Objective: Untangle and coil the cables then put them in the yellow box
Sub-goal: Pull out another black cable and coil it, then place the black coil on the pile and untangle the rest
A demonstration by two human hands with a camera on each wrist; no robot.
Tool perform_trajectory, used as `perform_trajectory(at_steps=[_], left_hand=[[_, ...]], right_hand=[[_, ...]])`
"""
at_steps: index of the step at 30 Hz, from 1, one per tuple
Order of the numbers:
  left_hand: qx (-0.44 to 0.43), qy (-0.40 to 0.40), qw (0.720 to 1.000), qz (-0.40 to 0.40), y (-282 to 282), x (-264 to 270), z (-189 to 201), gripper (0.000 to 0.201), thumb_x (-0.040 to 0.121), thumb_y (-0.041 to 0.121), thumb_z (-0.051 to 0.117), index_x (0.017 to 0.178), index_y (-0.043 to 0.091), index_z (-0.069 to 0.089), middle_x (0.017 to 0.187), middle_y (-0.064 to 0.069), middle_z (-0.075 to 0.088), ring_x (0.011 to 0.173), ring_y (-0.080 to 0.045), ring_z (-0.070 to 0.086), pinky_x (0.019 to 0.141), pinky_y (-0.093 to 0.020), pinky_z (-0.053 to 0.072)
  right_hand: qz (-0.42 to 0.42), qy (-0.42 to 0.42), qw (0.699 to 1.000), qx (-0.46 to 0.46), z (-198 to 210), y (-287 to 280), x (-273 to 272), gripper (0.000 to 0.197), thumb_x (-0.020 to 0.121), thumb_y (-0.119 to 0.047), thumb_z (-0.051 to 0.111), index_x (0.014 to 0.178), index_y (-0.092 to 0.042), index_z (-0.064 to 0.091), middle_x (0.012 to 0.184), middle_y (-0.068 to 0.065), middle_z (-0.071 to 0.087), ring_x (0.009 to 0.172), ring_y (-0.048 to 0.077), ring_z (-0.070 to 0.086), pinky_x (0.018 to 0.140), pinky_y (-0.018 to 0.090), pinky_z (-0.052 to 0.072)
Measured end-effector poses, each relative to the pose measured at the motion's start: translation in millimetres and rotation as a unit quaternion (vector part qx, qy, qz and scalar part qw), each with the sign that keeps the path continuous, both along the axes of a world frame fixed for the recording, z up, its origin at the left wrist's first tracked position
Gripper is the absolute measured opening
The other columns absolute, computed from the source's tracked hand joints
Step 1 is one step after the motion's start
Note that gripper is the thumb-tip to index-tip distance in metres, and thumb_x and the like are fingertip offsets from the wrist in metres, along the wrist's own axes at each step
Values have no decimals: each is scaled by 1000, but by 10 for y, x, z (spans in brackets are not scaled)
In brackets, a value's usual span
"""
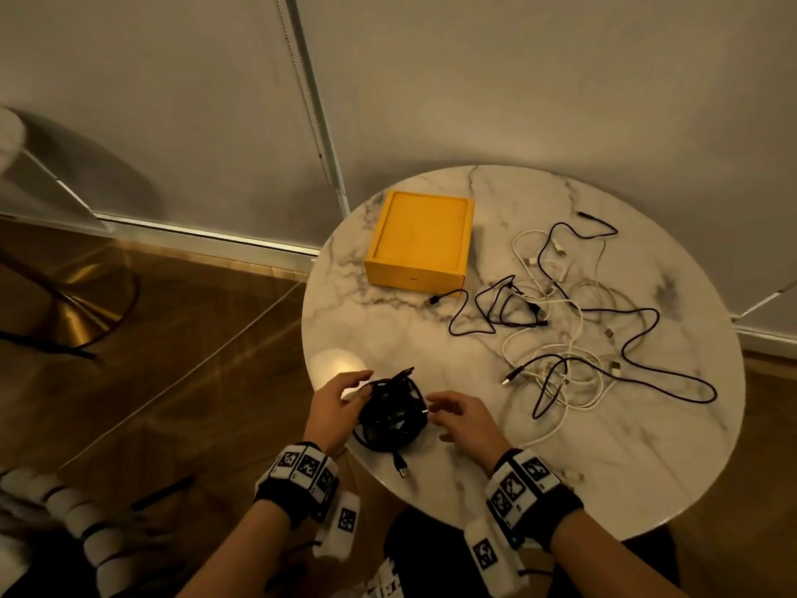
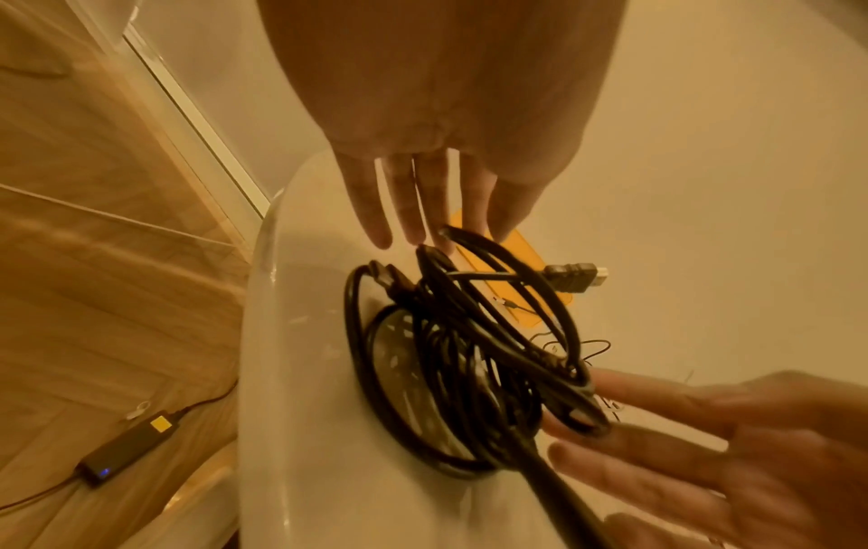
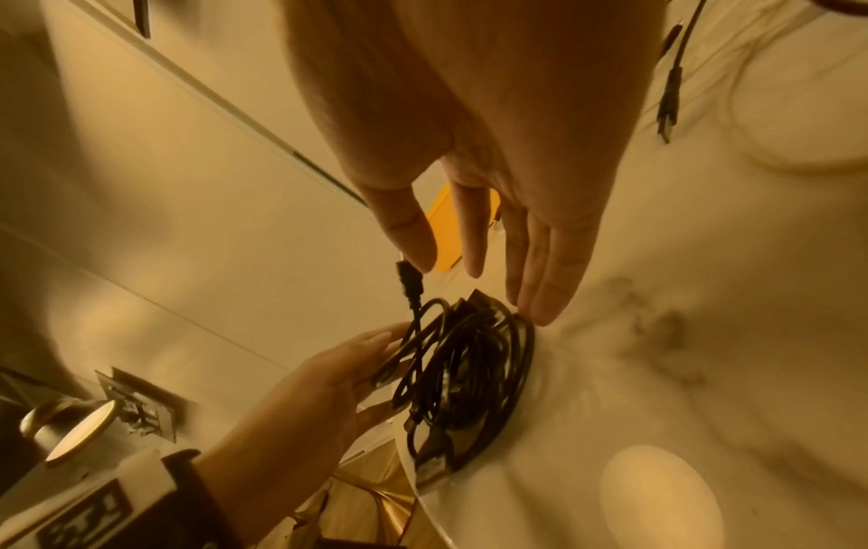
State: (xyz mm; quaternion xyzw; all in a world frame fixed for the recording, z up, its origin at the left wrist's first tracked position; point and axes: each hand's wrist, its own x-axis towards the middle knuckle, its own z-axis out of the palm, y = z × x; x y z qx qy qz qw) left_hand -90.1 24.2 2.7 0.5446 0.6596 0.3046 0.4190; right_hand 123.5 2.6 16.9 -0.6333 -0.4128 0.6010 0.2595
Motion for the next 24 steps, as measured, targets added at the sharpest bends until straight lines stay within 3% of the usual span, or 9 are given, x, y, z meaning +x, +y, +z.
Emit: perform_trajectory(at_steps=[2,6,10,12,15,19,22,24], left_hand=[[-7,-5,1000,-1,-9,-4,29,24,93,17,62,115,23,67,113,12,64,109,-6,56,74,-3,43],[57,14,998,-1,5,14,162,27,90,6,62,105,27,67,110,9,65,104,-9,58,78,-18,48],[127,-13,992,-14,17,233,433,32,89,-5,53,94,22,69,100,10,68,90,-3,61,74,-17,48],[106,-70,991,-31,54,379,548,32,89,-9,50,91,17,70,95,6,70,83,-9,63,74,-21,50],[47,-129,989,-63,189,648,682,30,88,-9,46,83,10,69,85,-1,71,70,-16,62,63,-27,48],[-17,-87,984,-154,343,1167,812,23,91,-1,50,83,9,70,82,-1,73,67,-17,64,54,-27,43],[-81,-38,960,-265,401,1609,820,17,92,8,54,86,14,68,90,-2,72,70,-15,65,52,-23,43],[-119,24,938,-326,482,1881,780,9,92,13,57,97,15,64,95,-6,68,70,-13,63,50,-22,43]], right_hand=[[-15,0,1000,-6,-6,-29,65,23,87,-4,60,99,-22,65,100,3,67,92,15,63,68,27,51],[-49,2,999,-12,58,-81,329,18,89,-1,55,96,-12,68,95,8,68,80,15,63,63,27,49],[-91,-2,996,24,182,-159,747,17,90,1,54,86,-11,66,90,10,68,73,18,64,54,22,46],[-106,-34,993,36,203,-293,981,18,88,1,56,84,-14,65,88,9,69,71,17,64,54,22,45],[-148,-81,985,38,129,-517,1337,20,86,-1,58,84,-18,68,92,11,71,74,17,64,57,26,46],[-133,-200,971,20,45,-726,1681,28,86,-6,59,111,-16,67,112,-2,63,103,16,59,80,20,42],[-81,-267,960,22,-17,-819,1757,36,86,-9,62,122,-13,61,135,5,50,124,20,50,97,19,34],[-33,-295,955,15,-17,-848,1744,39,87,-14,62,126,-14,58,145,7,40,130,20,44,101,18,29]])
